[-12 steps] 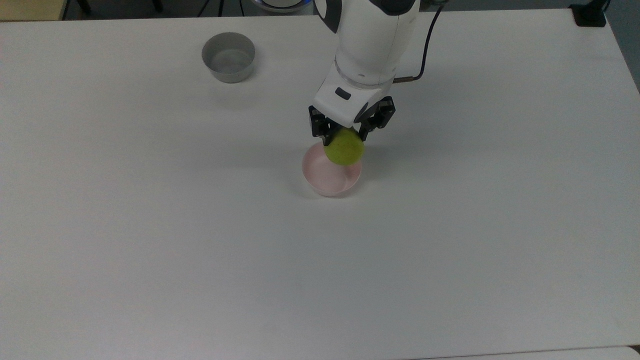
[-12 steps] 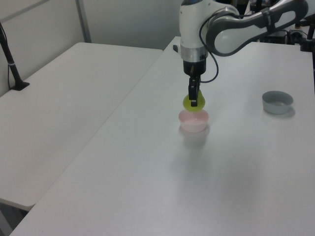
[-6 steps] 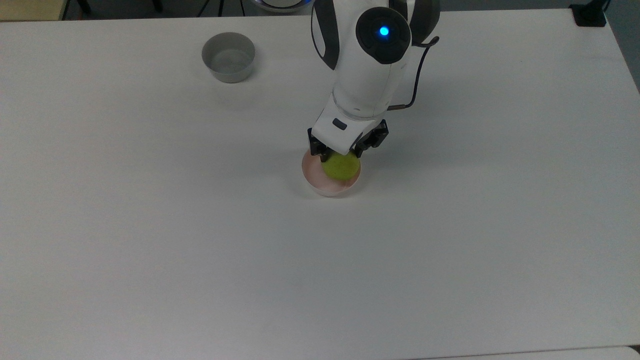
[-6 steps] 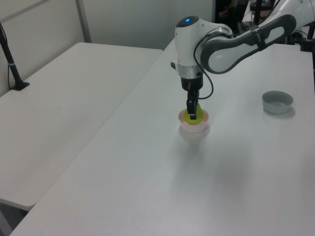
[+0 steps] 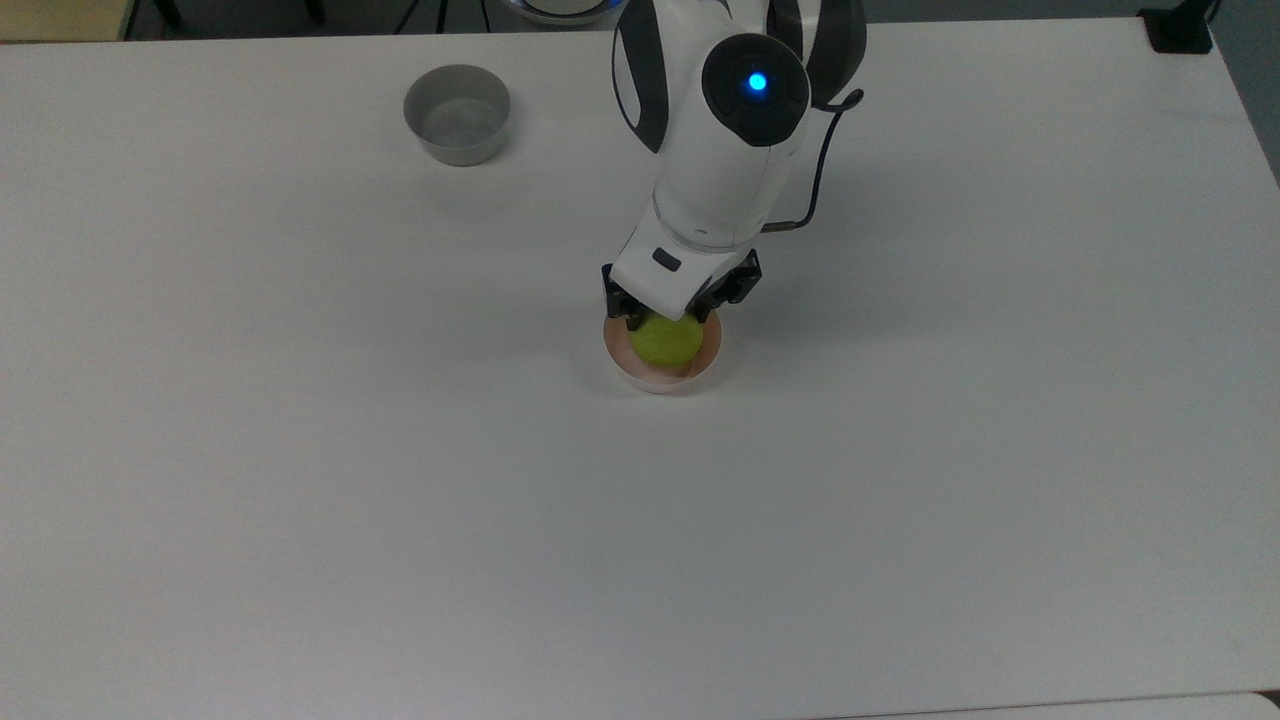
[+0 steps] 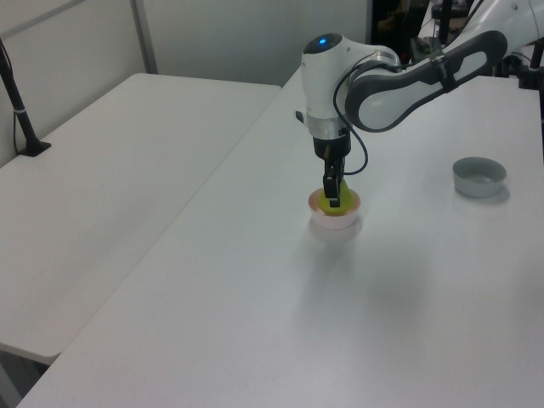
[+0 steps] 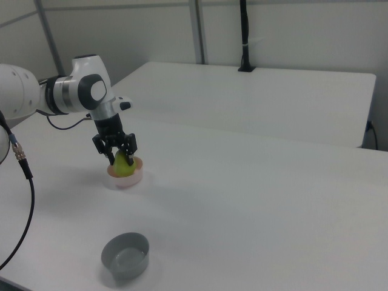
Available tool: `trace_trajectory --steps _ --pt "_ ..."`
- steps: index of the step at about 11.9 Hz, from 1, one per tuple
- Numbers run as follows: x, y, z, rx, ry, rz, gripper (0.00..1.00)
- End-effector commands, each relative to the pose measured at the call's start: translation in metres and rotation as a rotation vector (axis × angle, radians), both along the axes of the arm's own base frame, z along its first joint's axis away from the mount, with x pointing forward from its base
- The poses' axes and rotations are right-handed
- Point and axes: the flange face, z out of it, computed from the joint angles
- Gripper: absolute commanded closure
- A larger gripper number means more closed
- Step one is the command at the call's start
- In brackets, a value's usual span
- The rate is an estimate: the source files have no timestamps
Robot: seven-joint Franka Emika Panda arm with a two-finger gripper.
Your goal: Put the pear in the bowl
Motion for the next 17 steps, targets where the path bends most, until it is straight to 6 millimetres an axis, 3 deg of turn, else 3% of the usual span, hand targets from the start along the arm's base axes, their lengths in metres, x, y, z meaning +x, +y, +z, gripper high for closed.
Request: trace_trajectory --steps 1,4,6,12,15,17 --pt "0.002 -0.007 0.003 -0.009 -0.033 -0.02 0.0" --pt "-0.001 -0.006 0.019 -0.005 -0.045 -0.024 0.0" --pt "-0.008 -0.011 0.047 -0.012 -0.03 -0.035 0.0" --pt "-0.052 -0.04 0.213 0.016 -0.068 -0.101 0.0" --pt "-0.065 -0.081 0.241 0.039 -0.065 -0.134 0.0" --pt "-0.072 -0.132 0.246 0.082 -0.02 -0.1 0.0"
